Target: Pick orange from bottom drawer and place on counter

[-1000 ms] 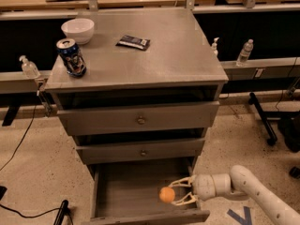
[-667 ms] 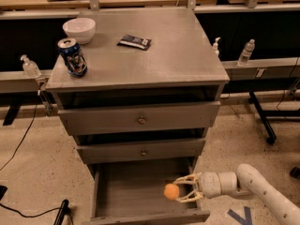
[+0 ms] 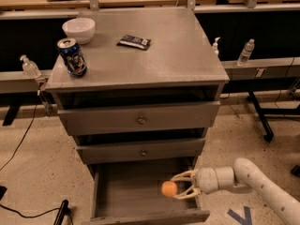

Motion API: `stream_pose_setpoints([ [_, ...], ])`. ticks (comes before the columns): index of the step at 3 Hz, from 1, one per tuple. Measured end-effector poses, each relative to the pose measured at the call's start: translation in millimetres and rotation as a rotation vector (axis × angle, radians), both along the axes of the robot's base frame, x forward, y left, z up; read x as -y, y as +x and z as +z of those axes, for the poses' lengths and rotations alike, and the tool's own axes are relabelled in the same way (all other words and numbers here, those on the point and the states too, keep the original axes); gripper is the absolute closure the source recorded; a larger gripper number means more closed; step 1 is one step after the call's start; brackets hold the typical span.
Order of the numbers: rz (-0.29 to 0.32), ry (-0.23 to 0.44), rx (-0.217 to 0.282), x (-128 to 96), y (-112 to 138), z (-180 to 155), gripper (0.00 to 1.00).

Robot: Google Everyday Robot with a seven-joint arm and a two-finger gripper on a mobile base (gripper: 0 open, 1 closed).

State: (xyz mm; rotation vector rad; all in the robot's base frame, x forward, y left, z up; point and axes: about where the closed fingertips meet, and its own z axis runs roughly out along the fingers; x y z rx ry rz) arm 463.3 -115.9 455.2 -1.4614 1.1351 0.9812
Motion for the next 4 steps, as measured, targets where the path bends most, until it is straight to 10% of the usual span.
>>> stream_pose_setpoints([
  [4, 0.134, -0.098, 0.056, -66, 60, 99, 1.00],
])
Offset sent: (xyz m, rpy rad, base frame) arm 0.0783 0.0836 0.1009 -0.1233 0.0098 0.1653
